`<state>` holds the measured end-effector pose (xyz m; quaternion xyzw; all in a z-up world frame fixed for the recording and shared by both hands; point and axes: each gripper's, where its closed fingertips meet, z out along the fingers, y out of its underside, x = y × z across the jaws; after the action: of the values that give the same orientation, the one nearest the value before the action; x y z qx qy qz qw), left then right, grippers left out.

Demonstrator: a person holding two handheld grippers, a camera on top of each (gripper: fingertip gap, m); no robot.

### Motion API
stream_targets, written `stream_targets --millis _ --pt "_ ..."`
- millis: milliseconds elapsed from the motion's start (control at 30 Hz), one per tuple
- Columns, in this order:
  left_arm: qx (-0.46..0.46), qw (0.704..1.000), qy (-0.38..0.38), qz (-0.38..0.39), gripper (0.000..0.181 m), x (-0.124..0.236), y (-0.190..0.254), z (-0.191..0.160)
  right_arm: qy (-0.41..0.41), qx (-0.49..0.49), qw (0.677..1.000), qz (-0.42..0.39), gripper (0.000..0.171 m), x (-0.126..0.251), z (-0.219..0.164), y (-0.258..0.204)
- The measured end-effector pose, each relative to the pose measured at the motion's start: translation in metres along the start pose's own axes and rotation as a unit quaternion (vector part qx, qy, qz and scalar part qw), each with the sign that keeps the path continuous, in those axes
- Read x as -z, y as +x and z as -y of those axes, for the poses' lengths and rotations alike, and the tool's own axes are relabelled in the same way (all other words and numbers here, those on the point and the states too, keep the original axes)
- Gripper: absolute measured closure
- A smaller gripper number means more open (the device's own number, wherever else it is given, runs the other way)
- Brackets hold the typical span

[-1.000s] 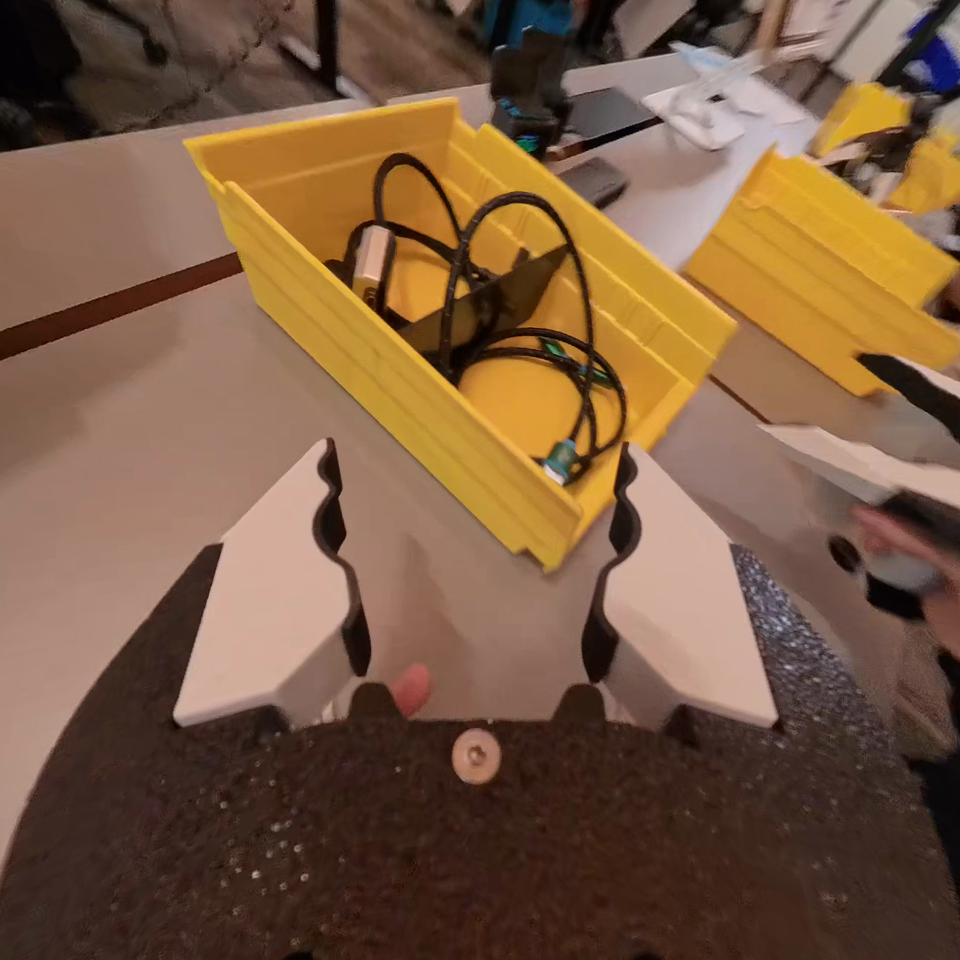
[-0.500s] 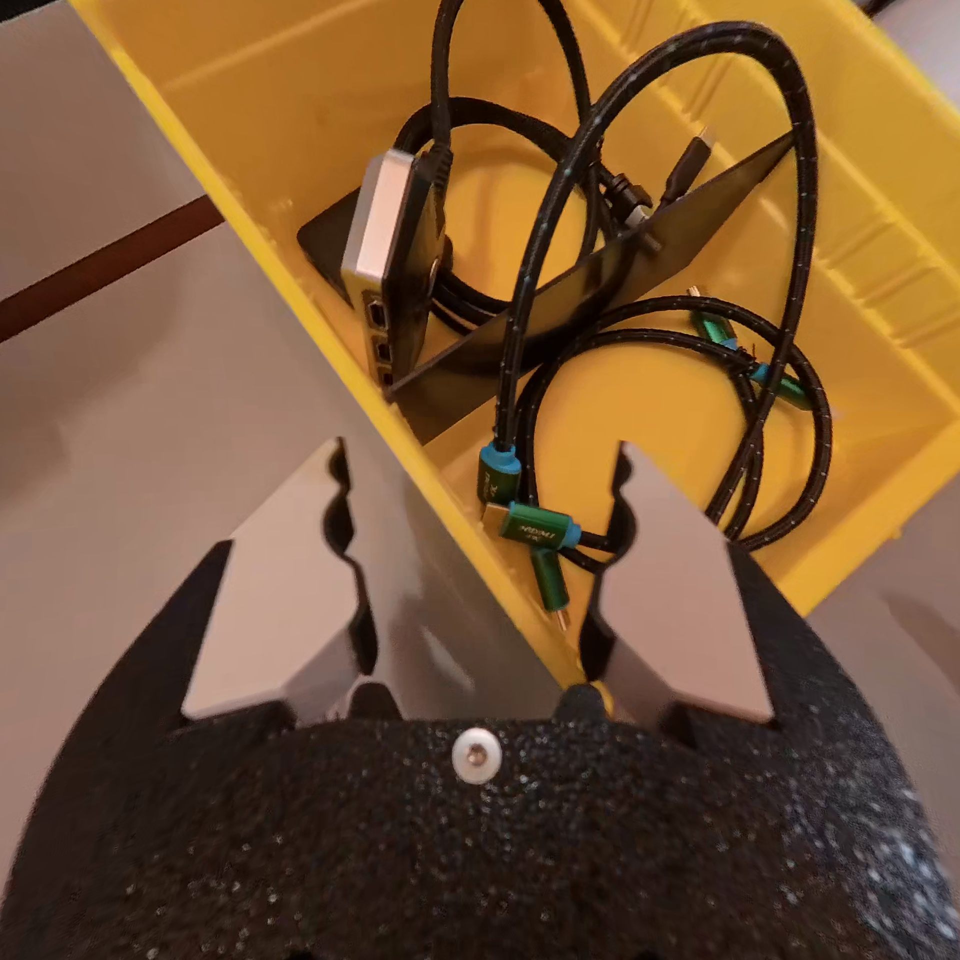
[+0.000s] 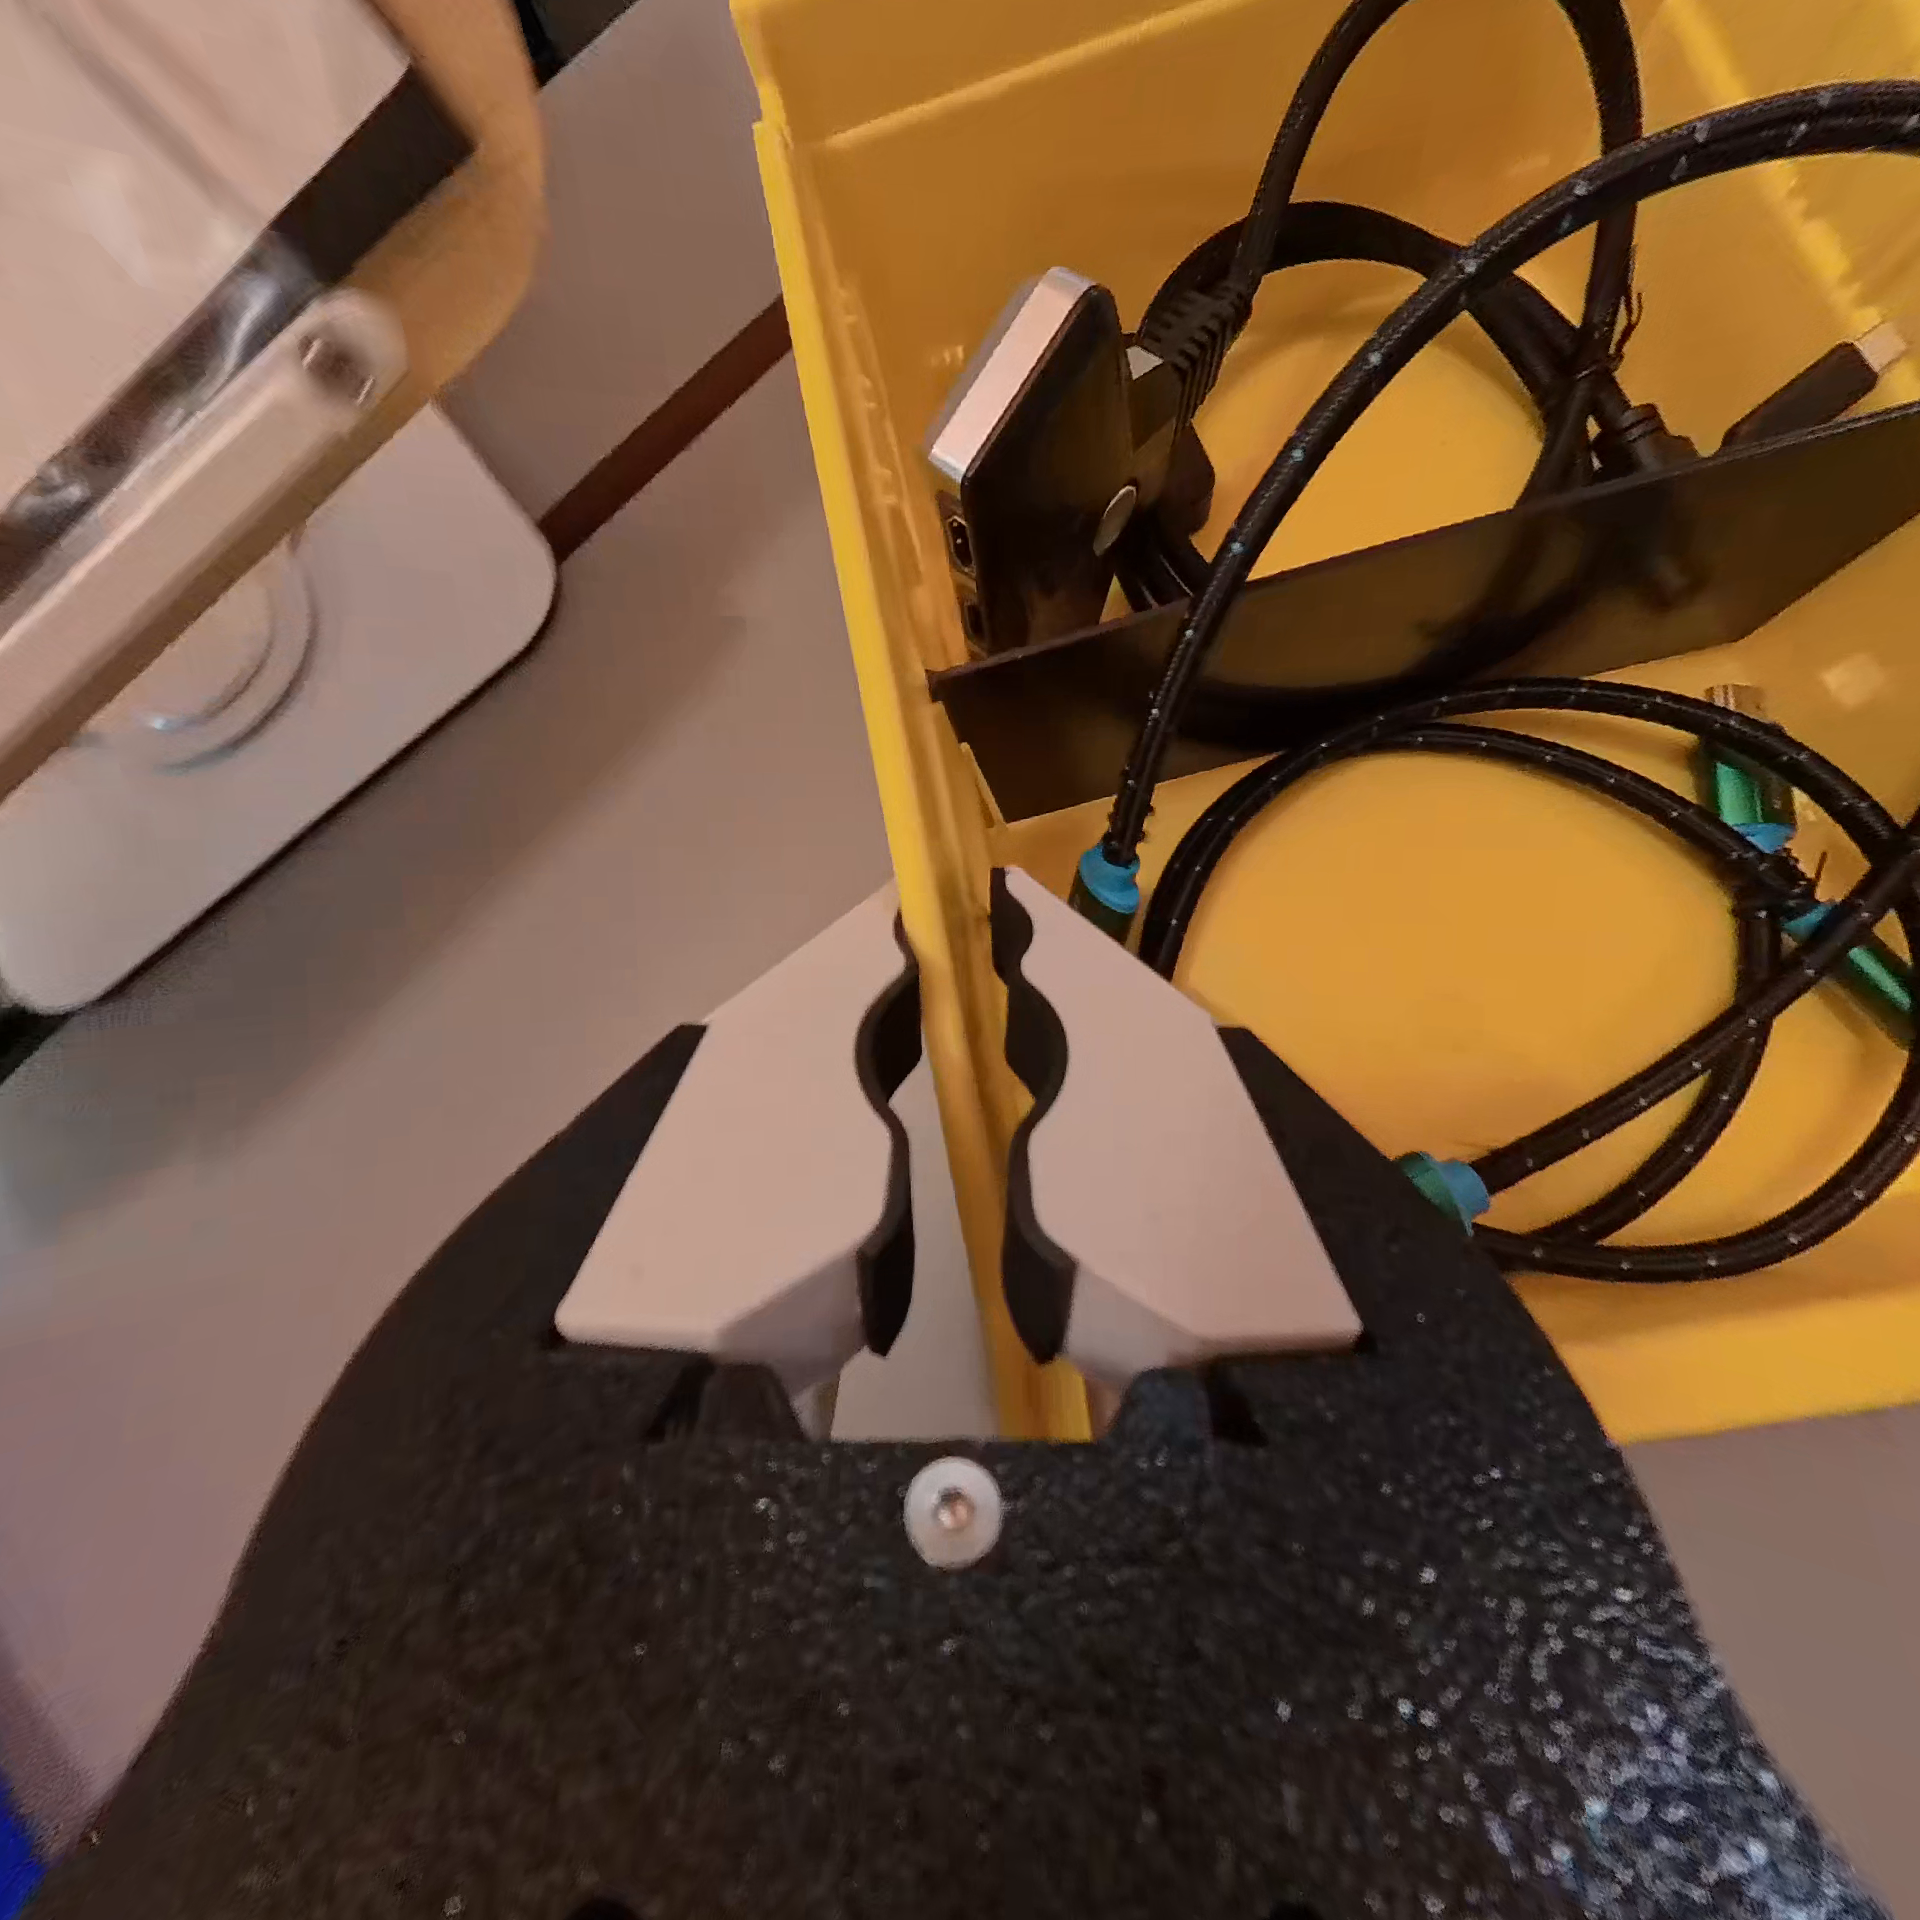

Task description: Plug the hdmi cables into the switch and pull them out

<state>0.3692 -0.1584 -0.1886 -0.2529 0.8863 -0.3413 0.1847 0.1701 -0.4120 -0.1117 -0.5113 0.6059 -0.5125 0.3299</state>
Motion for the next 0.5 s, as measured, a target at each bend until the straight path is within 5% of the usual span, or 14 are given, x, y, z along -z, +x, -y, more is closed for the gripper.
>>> stream_targets --millis 300,500 --pt "0.016 0.999 0.044 0.007 0.173 0.120 -0.042 -0.126 0.038 0.027 0.959 0.278 0.055 0.005 0.082 -0.206" --pt "0.073 0.993 0.094 0.019 0.177 0.174 -0.052 -0.181 0.021 0.000 0.845 0.535 0.053 -0.008 0.193 -0.432"
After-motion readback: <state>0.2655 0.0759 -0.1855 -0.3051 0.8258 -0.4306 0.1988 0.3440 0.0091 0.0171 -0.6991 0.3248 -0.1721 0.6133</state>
